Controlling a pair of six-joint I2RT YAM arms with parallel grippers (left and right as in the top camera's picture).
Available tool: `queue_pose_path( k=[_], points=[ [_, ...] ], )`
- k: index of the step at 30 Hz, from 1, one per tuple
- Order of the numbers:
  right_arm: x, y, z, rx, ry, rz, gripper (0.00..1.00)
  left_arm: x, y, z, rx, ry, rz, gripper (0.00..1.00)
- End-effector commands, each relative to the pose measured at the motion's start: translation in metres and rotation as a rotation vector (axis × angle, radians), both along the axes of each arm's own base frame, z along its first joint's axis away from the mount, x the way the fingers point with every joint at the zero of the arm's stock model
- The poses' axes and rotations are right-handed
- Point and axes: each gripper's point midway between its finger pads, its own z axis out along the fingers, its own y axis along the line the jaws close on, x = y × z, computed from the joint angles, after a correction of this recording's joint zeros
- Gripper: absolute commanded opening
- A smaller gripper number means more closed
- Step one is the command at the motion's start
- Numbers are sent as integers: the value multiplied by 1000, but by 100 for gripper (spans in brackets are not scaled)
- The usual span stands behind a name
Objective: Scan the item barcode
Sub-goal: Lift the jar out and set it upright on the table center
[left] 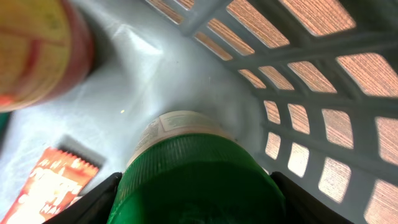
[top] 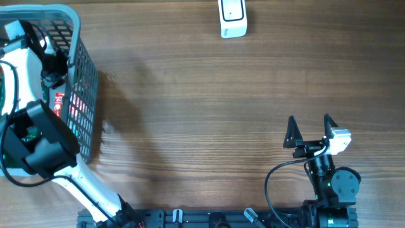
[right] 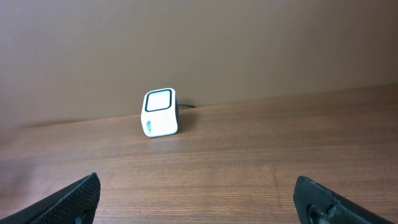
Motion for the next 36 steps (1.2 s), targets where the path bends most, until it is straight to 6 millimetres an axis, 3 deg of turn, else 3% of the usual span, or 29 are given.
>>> queue_pose_path(
  k=[1,7,14,17,20,23,26,30,36],
  points=[
    [0,0,2,-10,-11,-2,100,-4,1,67,81,-121,1,61],
    [0,0,2,-10,-11,-2,100,-20,-7,139,144,-253,3,61],
    [0,0,2,-10,-11,-2,100,-59,-33,250,232,-502,23,61],
    [0,0,2,-10,-11,-2,99,-79,-59,296,250,-630,17,59],
    [0,0,2,-10,-11,-2,100,-95,-106,332,232,-743,-65,58],
    [0,0,2,-10,-11,-2,100,-101,-156,343,184,-789,-190,57],
    [0,0,2,-10,-11,-2,100,-105,-205,337,113,-776,-315,56],
    [0,0,2,-10,-11,-2,100,-103,-256,306,-2,-656,-400,54],
    [0,0,2,-10,-11,-2,100,-97,-300,250,-55,-448,-495,53]
  ],
)
